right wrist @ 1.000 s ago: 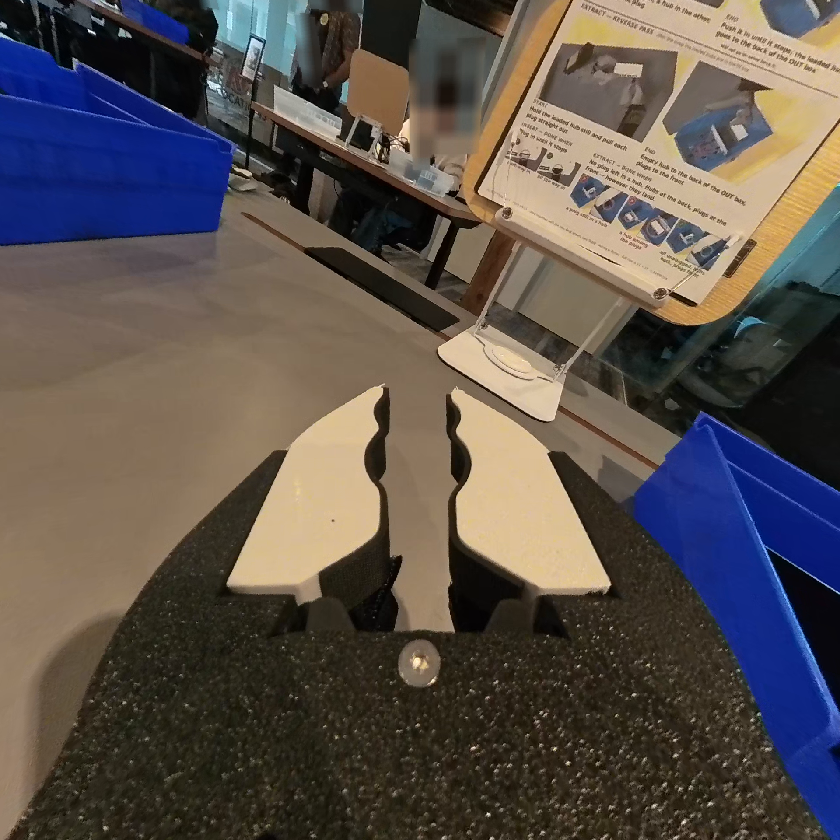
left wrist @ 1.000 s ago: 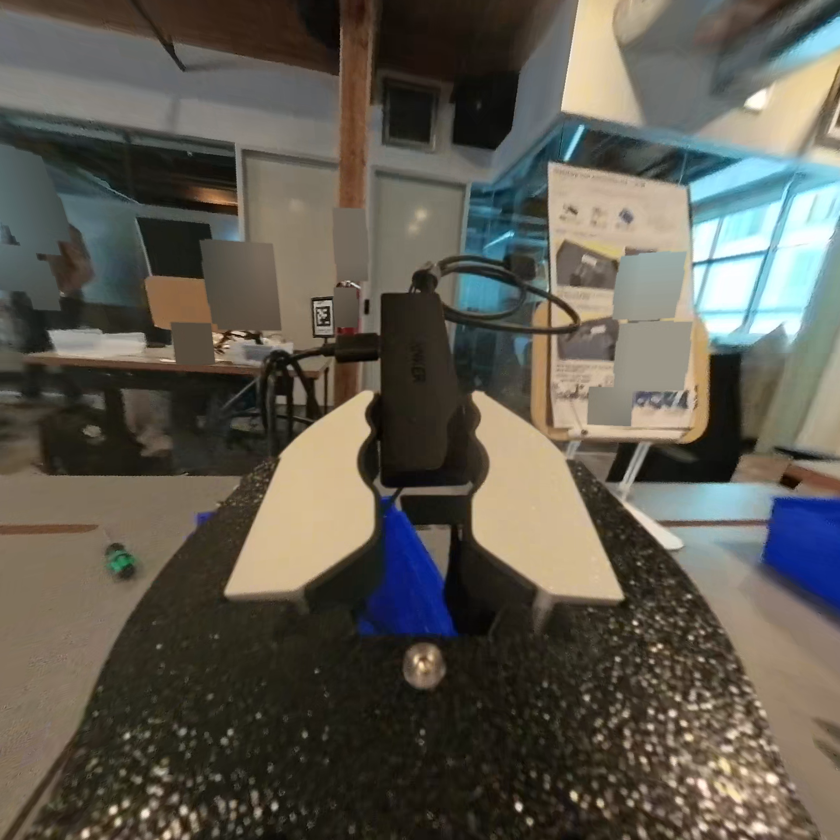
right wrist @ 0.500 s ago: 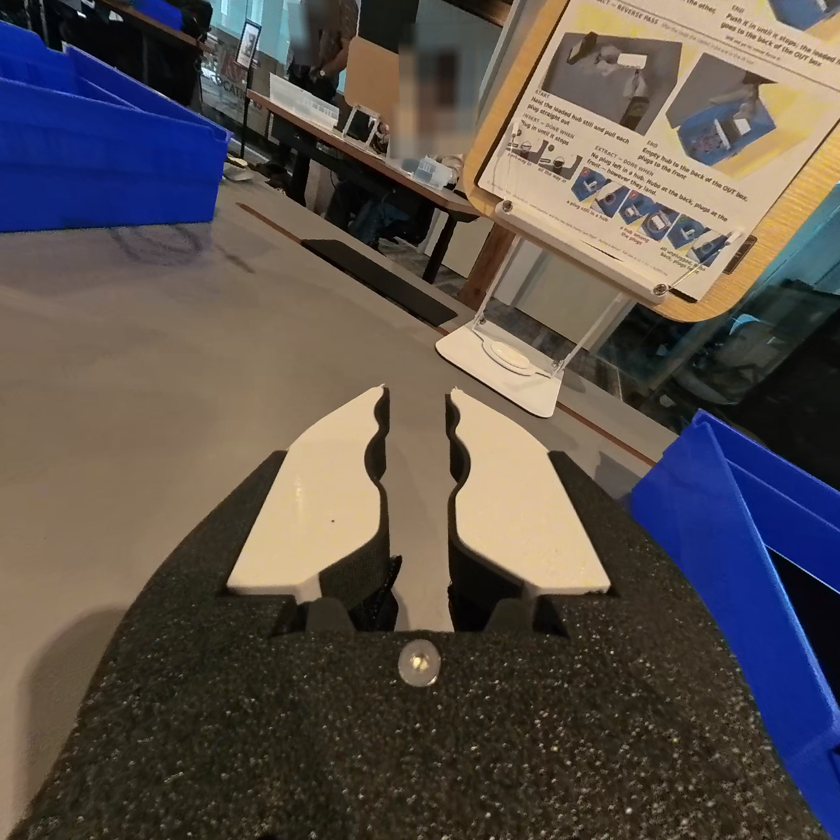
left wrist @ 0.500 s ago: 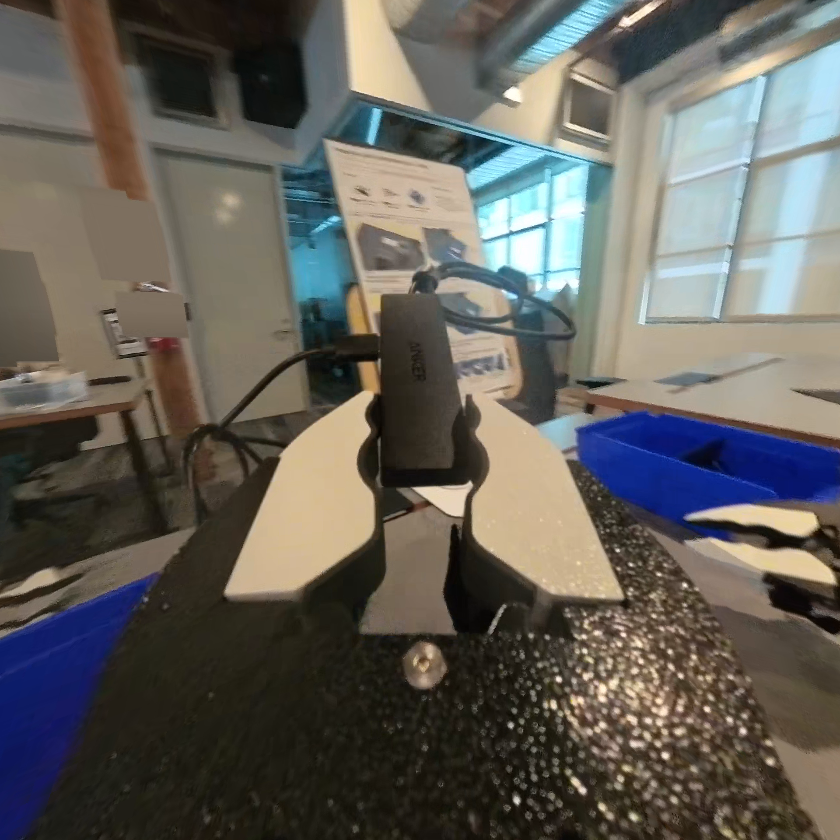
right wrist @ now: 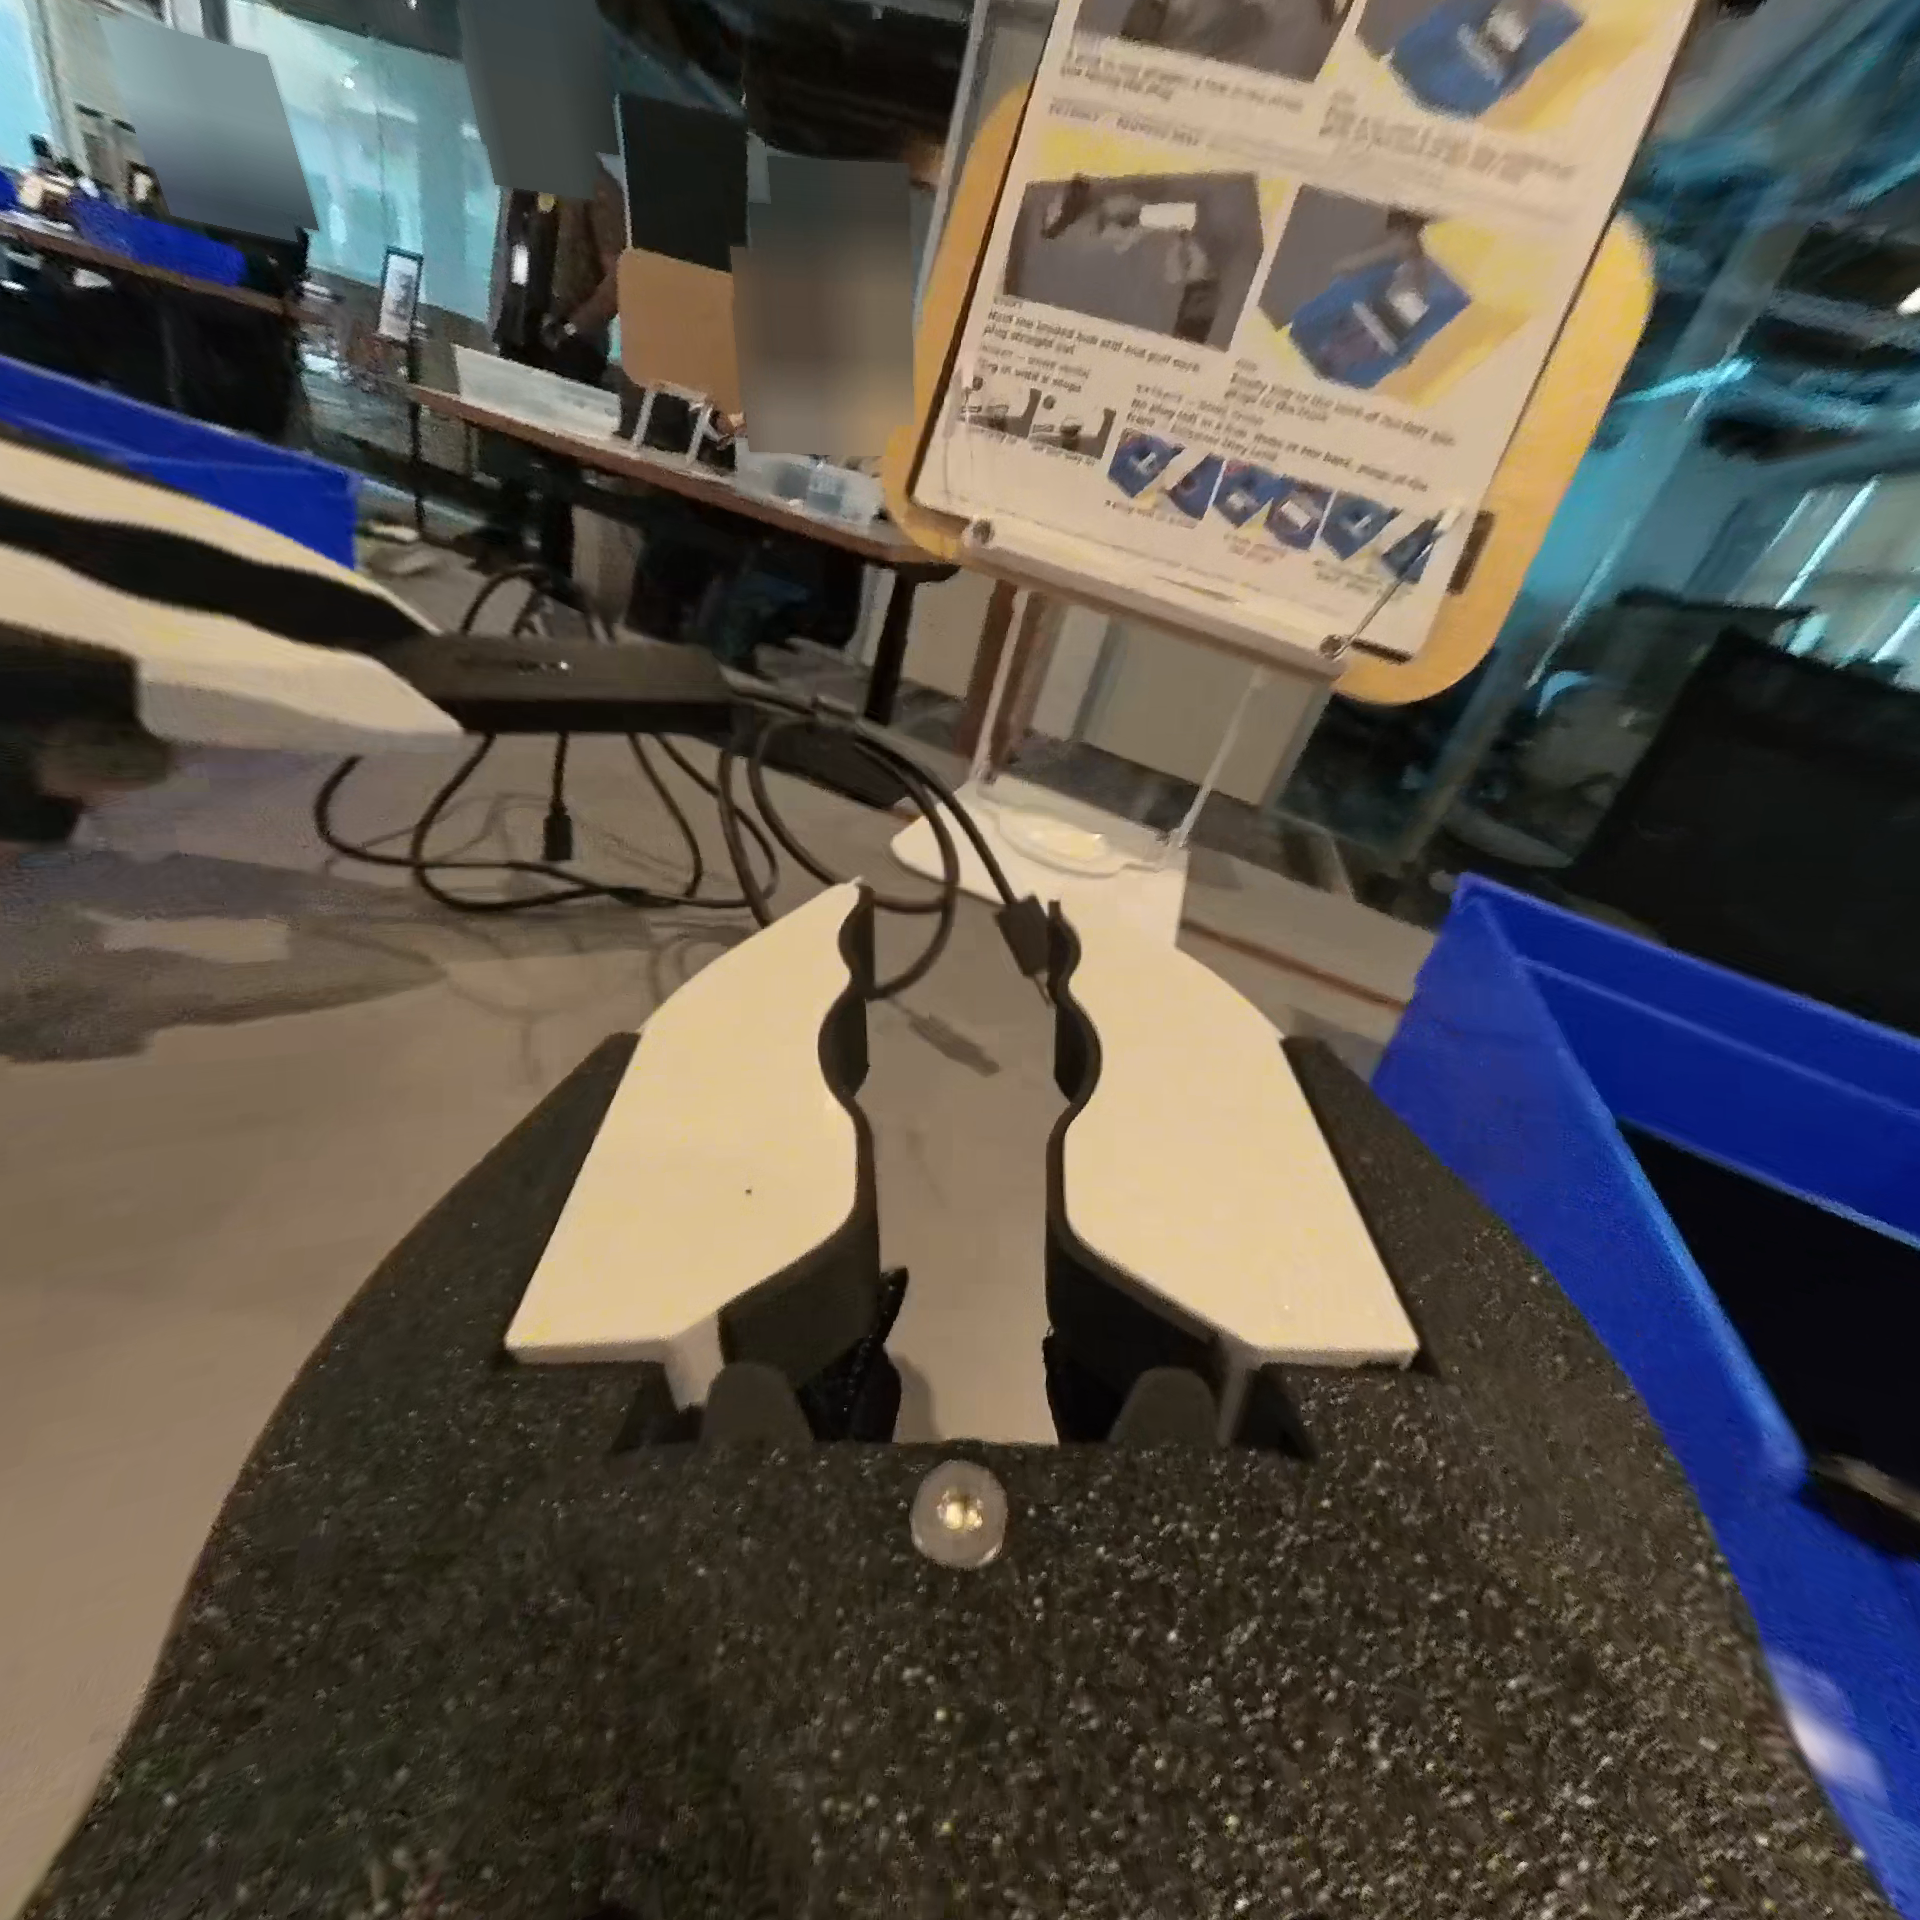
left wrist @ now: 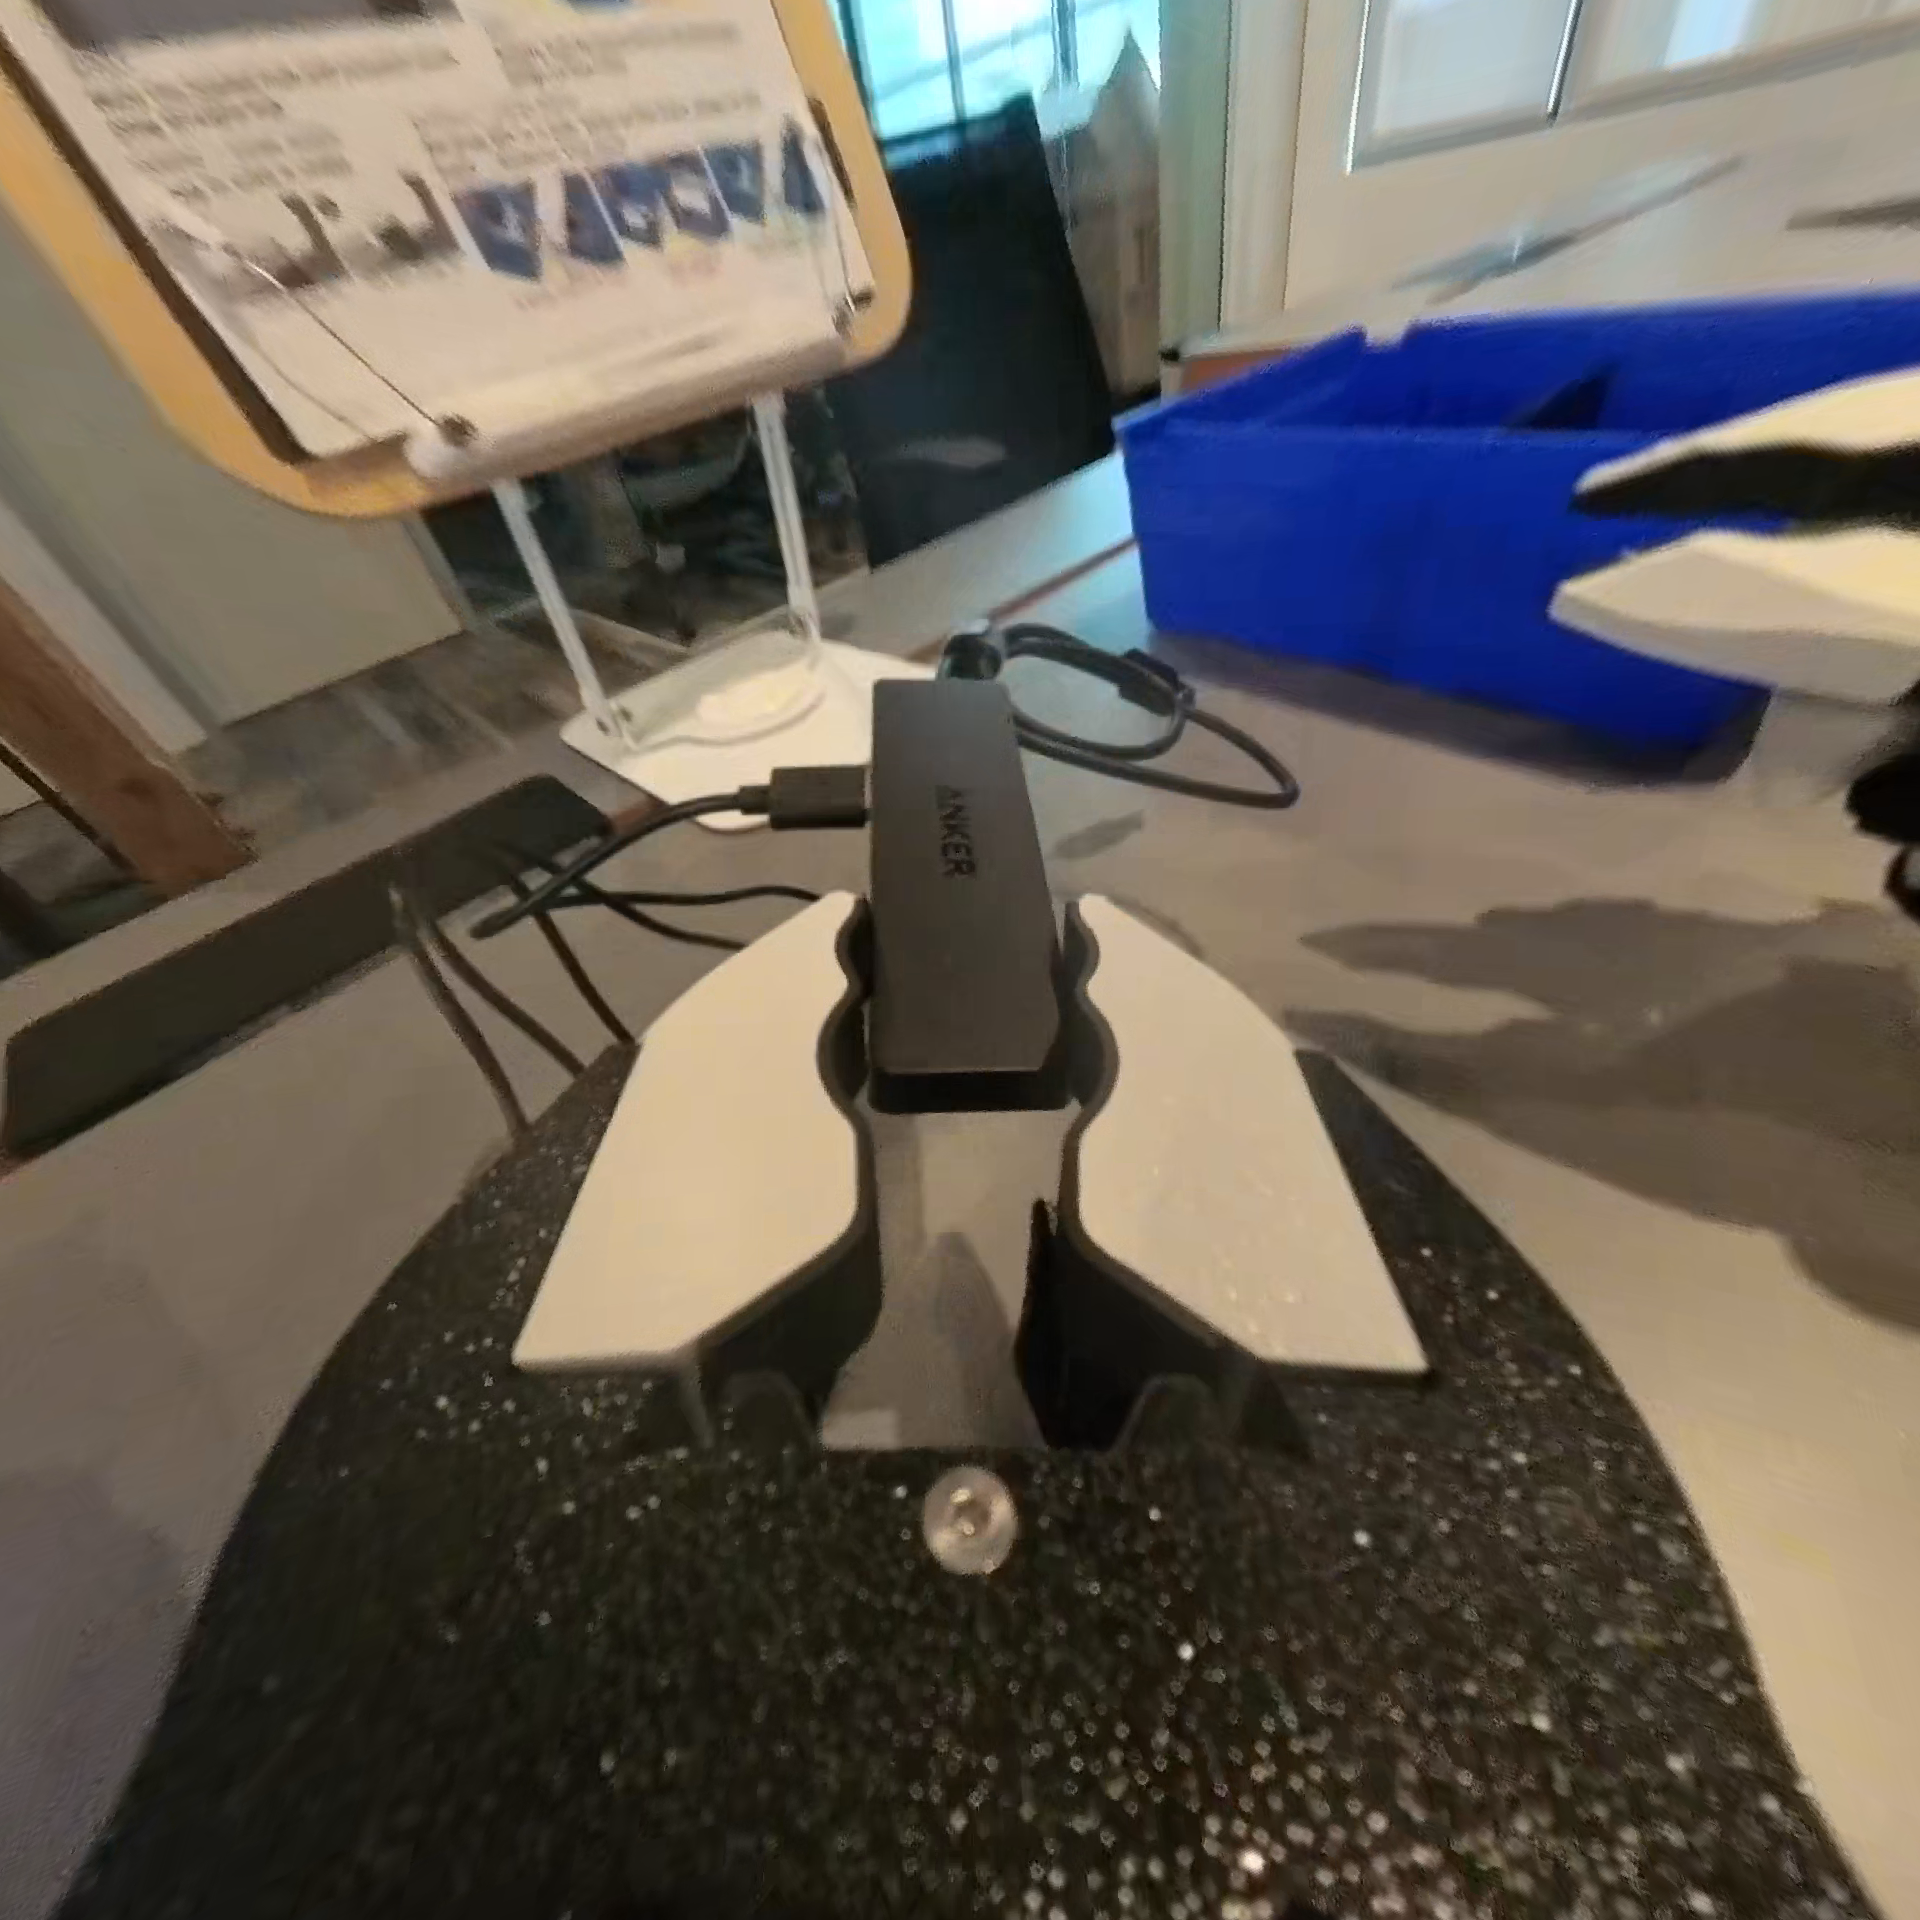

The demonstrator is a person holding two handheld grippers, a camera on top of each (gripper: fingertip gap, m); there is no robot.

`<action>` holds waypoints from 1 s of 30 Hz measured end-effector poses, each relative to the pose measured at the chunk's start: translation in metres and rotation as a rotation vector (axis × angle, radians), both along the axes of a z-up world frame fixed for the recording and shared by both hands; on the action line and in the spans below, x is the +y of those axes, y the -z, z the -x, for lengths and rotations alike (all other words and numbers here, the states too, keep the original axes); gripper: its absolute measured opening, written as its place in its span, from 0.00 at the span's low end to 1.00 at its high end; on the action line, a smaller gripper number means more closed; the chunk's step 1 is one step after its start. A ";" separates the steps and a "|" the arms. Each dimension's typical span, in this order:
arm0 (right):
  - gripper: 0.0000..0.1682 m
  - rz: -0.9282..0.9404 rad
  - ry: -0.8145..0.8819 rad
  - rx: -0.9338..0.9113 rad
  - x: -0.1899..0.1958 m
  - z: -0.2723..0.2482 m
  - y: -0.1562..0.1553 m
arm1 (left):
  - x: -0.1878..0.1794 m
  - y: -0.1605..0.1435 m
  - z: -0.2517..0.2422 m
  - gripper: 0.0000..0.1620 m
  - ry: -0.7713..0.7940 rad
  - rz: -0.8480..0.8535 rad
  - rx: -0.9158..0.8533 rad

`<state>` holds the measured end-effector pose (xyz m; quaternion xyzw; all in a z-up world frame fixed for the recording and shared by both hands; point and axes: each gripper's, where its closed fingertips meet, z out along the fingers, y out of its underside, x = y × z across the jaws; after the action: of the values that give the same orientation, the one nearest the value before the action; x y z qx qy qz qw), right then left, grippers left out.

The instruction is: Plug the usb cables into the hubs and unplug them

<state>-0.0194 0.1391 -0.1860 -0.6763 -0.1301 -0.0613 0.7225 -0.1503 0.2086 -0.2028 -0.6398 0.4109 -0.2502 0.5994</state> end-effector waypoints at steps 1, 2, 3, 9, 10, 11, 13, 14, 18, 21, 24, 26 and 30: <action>0.19 0.030 -0.009 0.014 0.002 0.001 0.005 | -0.001 0.008 -0.002 0.21 -0.002 -0.004 0.034; 0.18 0.055 -0.017 0.024 0.004 0.002 0.010 | -0.001 0.017 -0.003 0.21 -0.012 -0.012 0.067; 0.18 0.076 -0.026 0.033 0.005 0.004 0.015 | -0.001 0.024 -0.003 0.21 -0.023 -0.016 0.095; 0.17 0.120 -0.038 0.020 0.008 0.007 0.025 | 0.004 0.046 0.002 0.21 -0.051 0.027 0.150; 0.16 0.122 -0.036 0.012 0.009 0.007 0.026 | 0.002 0.044 0.003 0.20 -0.045 0.021 0.136; 0.16 0.124 -0.035 0.004 0.009 0.008 0.027 | 0.002 0.041 0.003 0.20 -0.046 0.007 0.122; 0.15 0.131 -0.032 -0.013 0.010 0.009 0.030 | 0.000 0.037 0.004 0.28 -0.047 -0.027 0.108; 0.15 0.136 -0.031 -0.022 0.010 0.009 0.032 | -0.001 0.036 0.004 0.33 -0.048 -0.039 0.106; 0.13 0.137 -0.037 -0.063 0.012 0.013 0.036 | 0.001 0.026 0.009 0.42 -0.065 -0.072 0.052; 0.12 0.123 -0.038 -0.106 0.012 0.016 0.036 | 0.010 0.022 0.019 0.41 -0.104 -0.062 0.019; 0.11 0.124 -0.041 -0.136 0.013 0.019 0.038 | 0.024 0.026 0.032 0.37 -0.175 -0.049 0.037; 0.11 0.127 -0.043 -0.146 0.013 0.020 0.039 | 0.033 0.030 0.040 0.32 -0.219 -0.036 0.058; 0.11 0.131 -0.046 -0.149 0.013 0.021 0.039 | 0.035 0.031 0.042 0.29 -0.231 -0.036 0.068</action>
<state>-0.0401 0.1520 -0.2251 -0.7123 -0.2024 -0.0863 0.6664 -0.1924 0.2435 -0.2336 -0.6803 0.3588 -0.1503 0.6212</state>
